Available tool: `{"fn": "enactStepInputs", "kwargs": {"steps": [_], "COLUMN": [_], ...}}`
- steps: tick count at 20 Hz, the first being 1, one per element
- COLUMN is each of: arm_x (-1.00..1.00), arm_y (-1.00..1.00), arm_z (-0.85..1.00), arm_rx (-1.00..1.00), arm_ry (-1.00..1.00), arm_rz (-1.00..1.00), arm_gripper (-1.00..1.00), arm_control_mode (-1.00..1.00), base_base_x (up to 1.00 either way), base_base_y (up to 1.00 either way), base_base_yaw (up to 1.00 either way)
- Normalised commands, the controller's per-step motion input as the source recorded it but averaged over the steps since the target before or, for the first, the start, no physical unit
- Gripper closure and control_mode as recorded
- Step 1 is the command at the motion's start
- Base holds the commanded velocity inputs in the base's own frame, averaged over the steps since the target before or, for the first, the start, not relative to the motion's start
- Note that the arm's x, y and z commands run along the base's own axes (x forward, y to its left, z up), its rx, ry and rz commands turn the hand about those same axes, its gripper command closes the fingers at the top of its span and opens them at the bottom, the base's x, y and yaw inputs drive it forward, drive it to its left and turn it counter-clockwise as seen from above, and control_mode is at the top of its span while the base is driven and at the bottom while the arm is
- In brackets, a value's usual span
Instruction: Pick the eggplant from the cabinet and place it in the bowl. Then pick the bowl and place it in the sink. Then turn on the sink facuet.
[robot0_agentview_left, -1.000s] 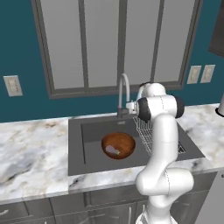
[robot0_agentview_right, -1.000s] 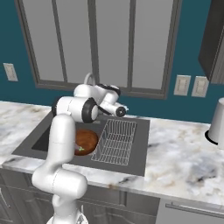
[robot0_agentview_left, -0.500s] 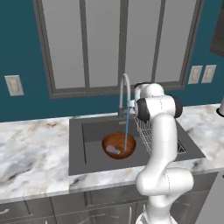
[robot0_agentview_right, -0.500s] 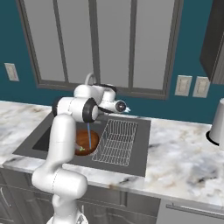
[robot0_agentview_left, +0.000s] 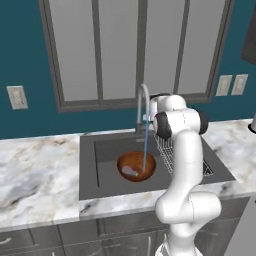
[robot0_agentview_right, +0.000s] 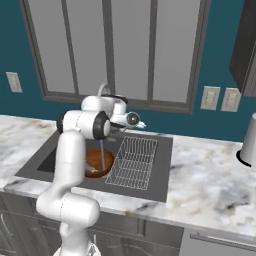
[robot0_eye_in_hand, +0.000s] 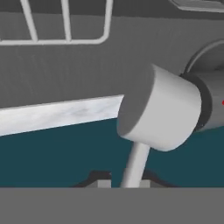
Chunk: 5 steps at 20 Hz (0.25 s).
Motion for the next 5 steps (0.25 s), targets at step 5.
{"fn": "enactStepInputs", "kwargs": {"steps": [5], "arm_x": [-0.26], "arm_y": [-0.08], "arm_z": [0.0], "arm_rx": [0.02], "arm_ry": [-0.01], "arm_rz": [-0.05], "arm_gripper": [1.0], "arm_control_mode": [-1.0], "base_base_x": [0.0], "base_base_y": [0.0], "base_base_yaw": [0.0]}}
